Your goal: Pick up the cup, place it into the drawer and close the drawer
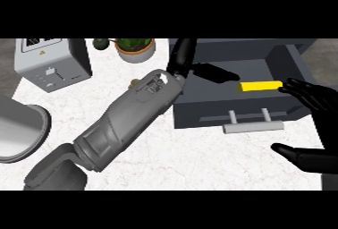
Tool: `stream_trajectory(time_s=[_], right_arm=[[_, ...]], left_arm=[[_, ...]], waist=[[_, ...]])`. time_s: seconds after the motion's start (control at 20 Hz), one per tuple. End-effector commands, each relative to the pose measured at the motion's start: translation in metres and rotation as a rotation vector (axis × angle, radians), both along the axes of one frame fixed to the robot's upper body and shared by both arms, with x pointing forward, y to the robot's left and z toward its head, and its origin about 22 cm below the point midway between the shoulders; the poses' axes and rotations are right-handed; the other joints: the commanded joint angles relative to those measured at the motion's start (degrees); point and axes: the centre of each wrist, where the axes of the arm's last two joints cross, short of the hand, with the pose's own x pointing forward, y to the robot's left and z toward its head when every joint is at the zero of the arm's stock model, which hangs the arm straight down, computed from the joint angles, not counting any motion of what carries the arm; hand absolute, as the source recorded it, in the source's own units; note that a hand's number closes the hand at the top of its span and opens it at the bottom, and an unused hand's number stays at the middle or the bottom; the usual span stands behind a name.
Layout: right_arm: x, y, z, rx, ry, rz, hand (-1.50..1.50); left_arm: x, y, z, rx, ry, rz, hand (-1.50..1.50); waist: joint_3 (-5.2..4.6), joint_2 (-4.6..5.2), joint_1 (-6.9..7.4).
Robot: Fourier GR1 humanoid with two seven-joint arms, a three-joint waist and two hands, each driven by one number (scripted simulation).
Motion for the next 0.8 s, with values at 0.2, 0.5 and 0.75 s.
stream_trajectory(time_s=[0.2,0.5,0.75], right_arm=[[-0.026,-0.008,0.026,-0.260,-0.017,0.073,1.50],[-0.038,-0.006,0.036,-0.409,-0.003,0.030,1.50],[-0.033,0.013,0.020,-0.487,0.039,-0.042,1.50]], left_arm=[[0.003,0.001,0.021,-0.099,-0.018,-0.001,-1.50],[0.005,0.030,0.021,-0.167,0.017,0.037,-1.50],[0.005,0.074,0.049,-0.185,0.038,0.038,-1.50]], waist=[[-0.07,-0.79,2.78],[-0.08,-0.99,3.78],[-0.07,-1.27,5.13]])
